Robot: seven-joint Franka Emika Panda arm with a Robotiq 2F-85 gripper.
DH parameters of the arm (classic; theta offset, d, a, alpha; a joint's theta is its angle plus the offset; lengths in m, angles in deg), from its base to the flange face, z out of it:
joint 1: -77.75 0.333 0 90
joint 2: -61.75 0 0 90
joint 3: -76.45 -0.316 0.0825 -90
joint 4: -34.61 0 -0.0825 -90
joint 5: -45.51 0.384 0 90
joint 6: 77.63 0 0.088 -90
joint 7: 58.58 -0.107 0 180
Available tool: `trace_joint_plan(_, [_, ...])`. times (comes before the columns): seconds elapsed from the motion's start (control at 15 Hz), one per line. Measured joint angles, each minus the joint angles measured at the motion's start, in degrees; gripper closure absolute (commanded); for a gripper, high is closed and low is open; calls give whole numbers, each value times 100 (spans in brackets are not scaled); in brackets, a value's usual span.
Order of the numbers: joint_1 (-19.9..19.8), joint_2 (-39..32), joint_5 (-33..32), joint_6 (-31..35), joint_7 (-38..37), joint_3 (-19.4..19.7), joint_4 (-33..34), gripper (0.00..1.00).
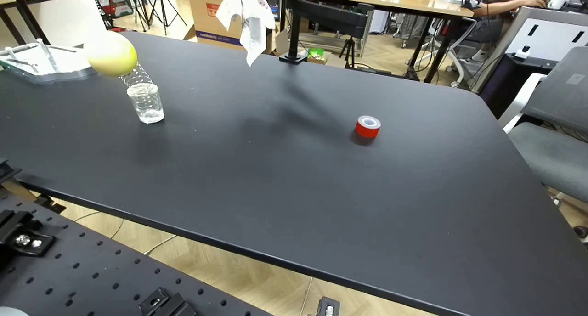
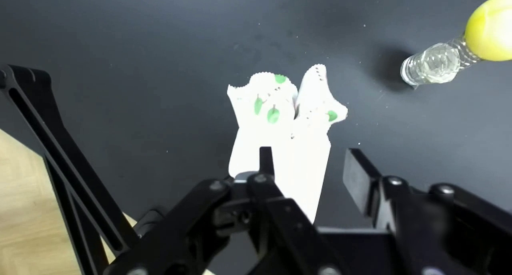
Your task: Hang the white cloth on the black stand
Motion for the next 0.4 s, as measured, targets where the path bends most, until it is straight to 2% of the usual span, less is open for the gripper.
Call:
trace_joint_plan(0.2, [0, -19, 0, -155, 25, -1, 4, 1])
trace_joint_plan(0.4, [0, -11, 23, -383, 25, -12, 10, 0])
